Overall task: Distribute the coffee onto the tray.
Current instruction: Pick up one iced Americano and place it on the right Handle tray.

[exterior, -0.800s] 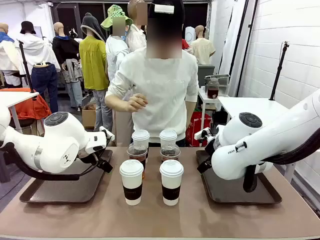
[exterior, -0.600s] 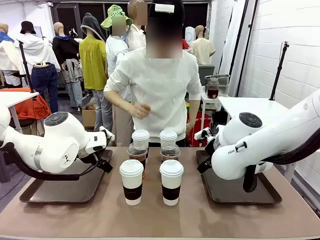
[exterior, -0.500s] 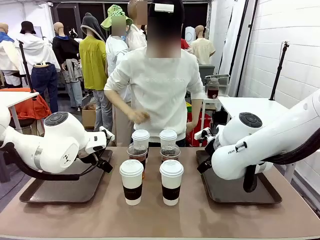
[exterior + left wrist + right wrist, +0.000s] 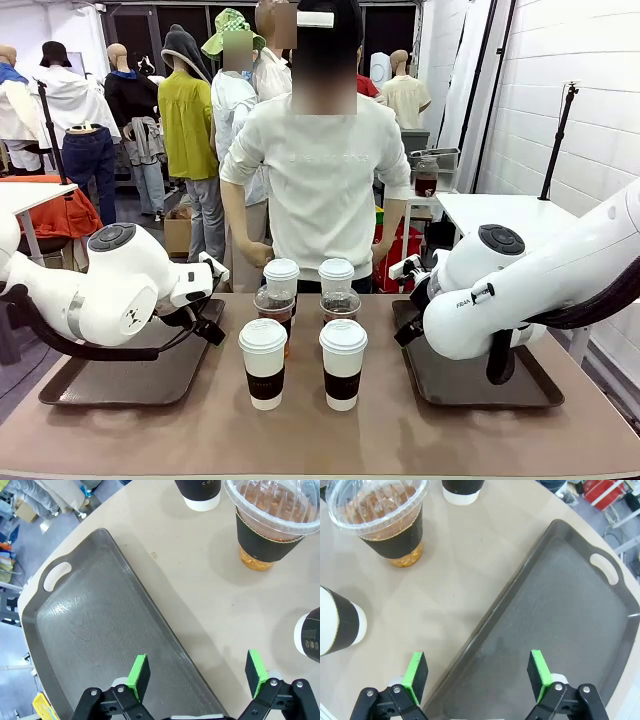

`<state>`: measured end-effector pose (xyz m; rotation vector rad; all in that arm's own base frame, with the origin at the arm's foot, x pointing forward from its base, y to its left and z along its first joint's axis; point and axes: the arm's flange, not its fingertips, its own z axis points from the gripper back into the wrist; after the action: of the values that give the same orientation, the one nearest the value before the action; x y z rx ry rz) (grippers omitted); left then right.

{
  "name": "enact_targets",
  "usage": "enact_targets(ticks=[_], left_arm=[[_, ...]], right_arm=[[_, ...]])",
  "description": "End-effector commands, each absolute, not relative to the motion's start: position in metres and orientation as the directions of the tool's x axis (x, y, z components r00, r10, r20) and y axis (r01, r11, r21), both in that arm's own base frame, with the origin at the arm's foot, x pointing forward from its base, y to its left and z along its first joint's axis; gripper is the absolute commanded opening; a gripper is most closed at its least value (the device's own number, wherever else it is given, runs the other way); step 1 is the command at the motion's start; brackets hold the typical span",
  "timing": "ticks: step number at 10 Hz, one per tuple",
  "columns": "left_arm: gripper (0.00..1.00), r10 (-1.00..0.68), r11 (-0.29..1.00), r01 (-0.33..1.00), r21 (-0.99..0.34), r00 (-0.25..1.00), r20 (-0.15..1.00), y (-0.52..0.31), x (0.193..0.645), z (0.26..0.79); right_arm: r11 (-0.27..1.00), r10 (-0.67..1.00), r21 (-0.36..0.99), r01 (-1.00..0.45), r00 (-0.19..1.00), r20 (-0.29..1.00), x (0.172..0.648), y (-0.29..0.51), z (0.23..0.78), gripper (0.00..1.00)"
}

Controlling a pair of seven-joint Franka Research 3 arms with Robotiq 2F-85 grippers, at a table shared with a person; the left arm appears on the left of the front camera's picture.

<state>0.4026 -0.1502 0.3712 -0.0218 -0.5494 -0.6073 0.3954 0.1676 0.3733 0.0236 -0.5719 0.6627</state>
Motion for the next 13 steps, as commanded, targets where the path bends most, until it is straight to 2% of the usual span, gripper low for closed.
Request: enact_targets(ticks=[1,7,13], left_arm=[[1.00,-0.536,0.826,0.547,0.138,0.683,0.496,-0.150,0.403,0.371],[1.00,-0.536,0.825,0.547,0.138,0.683,0.496,-0.150,0.403,0.371],[1.00,-0.568,0.804,0.568,0.178,0.642,0.515,-0.157,0.387,0.482]], right_arm=[[0.794,0.575,-0.157,-0.588,0.641,0.509,0.395,0.168,0.373,1.00],[0.794,0.575,-0.157,-0.588,0.641,0.509,0.395,0.168,0.373,1.00],[0.736,0.604,-0.141,-0.662,0.548,0.579,0.374,0.163,0.478,1.00]])
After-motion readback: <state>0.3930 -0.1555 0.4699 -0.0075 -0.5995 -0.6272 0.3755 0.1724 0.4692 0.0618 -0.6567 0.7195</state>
